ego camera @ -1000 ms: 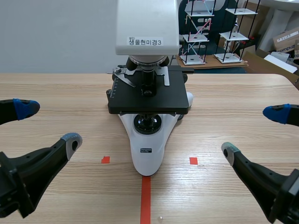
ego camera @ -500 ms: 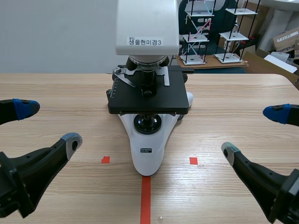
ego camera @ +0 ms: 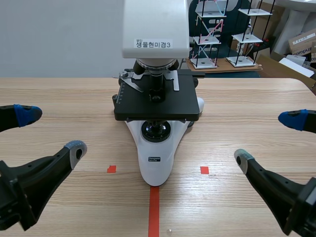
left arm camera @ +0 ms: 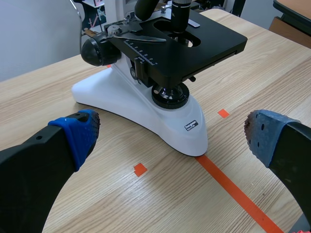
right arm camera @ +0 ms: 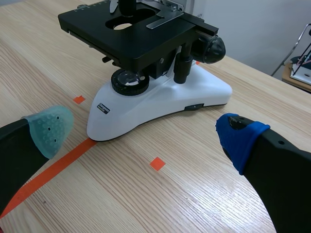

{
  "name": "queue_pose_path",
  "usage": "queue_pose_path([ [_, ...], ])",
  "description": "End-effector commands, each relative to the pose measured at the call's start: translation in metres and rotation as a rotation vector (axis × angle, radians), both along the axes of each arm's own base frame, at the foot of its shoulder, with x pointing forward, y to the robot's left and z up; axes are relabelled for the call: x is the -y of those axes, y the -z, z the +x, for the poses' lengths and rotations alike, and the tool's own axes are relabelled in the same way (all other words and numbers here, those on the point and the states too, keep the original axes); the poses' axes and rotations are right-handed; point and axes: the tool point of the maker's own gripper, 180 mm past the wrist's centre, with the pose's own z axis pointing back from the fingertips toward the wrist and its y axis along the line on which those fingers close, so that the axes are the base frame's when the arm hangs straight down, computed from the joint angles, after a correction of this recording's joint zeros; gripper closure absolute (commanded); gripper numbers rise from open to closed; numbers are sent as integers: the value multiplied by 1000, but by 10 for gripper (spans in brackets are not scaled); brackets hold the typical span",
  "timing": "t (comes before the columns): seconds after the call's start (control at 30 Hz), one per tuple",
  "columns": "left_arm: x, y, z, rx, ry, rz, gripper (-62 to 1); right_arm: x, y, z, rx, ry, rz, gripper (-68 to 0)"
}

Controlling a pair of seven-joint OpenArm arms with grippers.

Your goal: Return to the home posture

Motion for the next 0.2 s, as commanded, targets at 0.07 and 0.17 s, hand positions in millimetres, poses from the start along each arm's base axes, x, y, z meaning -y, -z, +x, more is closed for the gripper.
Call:
queue_pose_path([
  [0.07,0,-7,1,22,-6,-21,-623,-1,-7,3,25,-8,17,-657],
  [0.17,0,-7,1,22,-6,-21,-623,-1,-7,3,25,-8,17,-657],
])
